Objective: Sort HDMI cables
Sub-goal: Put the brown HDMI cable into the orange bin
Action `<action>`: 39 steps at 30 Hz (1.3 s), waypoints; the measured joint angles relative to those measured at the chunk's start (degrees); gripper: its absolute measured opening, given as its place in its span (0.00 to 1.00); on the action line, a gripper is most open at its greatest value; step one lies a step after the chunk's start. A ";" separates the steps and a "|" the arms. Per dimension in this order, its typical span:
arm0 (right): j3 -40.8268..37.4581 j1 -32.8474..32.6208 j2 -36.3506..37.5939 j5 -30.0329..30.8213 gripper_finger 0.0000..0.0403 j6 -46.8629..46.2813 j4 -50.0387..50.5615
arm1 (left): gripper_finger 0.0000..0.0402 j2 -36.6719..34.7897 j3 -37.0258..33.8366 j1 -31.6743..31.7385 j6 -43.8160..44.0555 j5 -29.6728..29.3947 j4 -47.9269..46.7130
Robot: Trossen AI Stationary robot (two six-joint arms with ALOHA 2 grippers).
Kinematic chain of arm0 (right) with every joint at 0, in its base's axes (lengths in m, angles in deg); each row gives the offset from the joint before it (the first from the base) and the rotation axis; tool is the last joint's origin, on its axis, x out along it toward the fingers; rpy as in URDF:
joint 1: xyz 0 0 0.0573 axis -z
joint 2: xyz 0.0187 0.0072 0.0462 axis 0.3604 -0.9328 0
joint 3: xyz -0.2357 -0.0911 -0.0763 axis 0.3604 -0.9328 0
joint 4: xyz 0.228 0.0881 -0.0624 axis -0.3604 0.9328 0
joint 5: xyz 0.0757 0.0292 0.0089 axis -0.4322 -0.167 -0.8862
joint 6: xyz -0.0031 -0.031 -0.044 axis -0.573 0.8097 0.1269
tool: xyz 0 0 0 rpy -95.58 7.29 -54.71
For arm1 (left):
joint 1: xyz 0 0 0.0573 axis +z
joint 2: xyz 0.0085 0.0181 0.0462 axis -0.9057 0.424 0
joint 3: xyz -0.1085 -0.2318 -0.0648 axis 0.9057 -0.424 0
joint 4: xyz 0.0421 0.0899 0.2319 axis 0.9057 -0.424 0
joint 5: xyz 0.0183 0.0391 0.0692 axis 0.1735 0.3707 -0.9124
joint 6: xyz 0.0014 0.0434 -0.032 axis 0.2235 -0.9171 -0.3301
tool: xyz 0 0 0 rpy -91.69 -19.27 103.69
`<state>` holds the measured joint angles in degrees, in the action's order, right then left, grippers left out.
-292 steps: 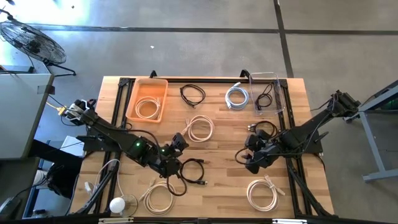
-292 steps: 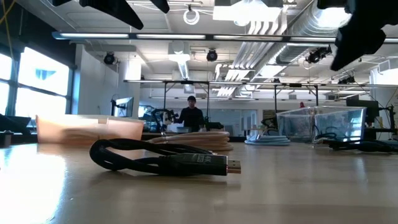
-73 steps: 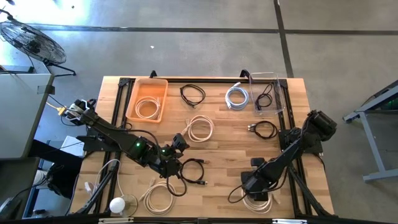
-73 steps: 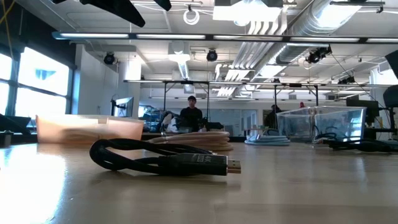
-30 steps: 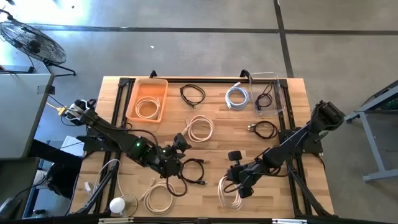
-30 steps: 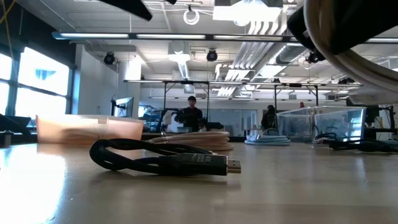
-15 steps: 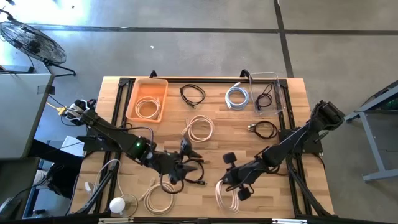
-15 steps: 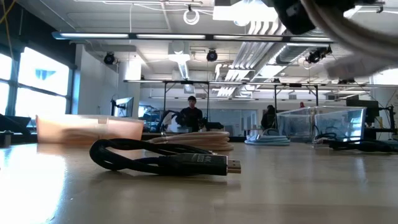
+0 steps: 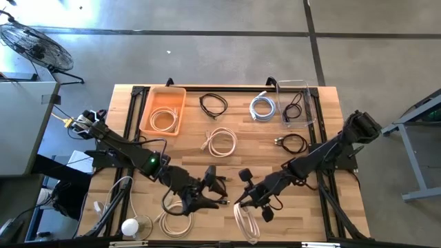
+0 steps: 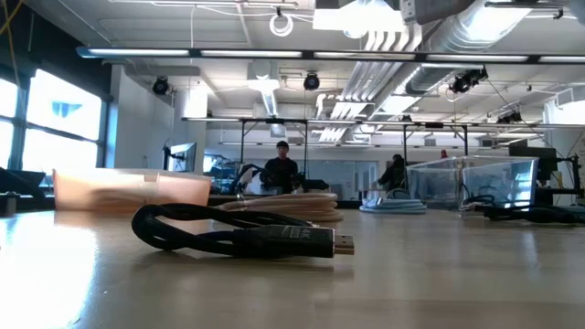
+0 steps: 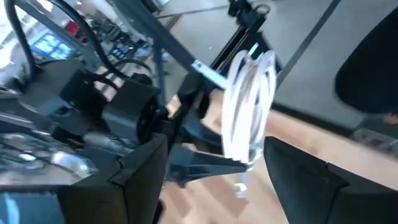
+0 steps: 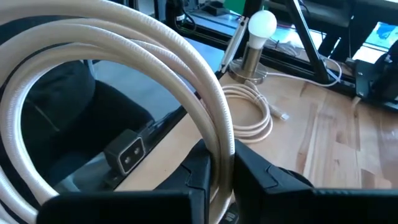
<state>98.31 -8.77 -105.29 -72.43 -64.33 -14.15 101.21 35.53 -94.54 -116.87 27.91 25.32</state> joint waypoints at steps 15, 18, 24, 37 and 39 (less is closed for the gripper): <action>0.00 0.68 0.00 -1.19 0.09 2.36 -3.44 | 0.65 0.00 0.00 0.02 -1.94 -4.71 -0.01; 0.00 0.66 0.00 -1.14 0.09 3.41 -3.81 | 0.65 0.00 0.00 0.00 -1.94 -4.73 -0.03; 0.00 1.38 0.00 0.23 0.09 7.41 -6.64 | 0.65 0.00 0.00 0.02 -1.90 -4.75 0.03; 6.01 0.13 0.04 29.10 0.08 20.83 -2.69 | 0.65 0.00 0.00 0.00 0.28 -2.43 -0.12; 7.22 -0.64 0.04 34.33 0.08 22.62 -0.80 | 0.65 -0.04 0.04 -0.01 1.91 -2.77 -0.82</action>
<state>105.53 -9.41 -105.25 -38.10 -41.70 -14.95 101.17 35.57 -94.56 -114.97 25.15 24.51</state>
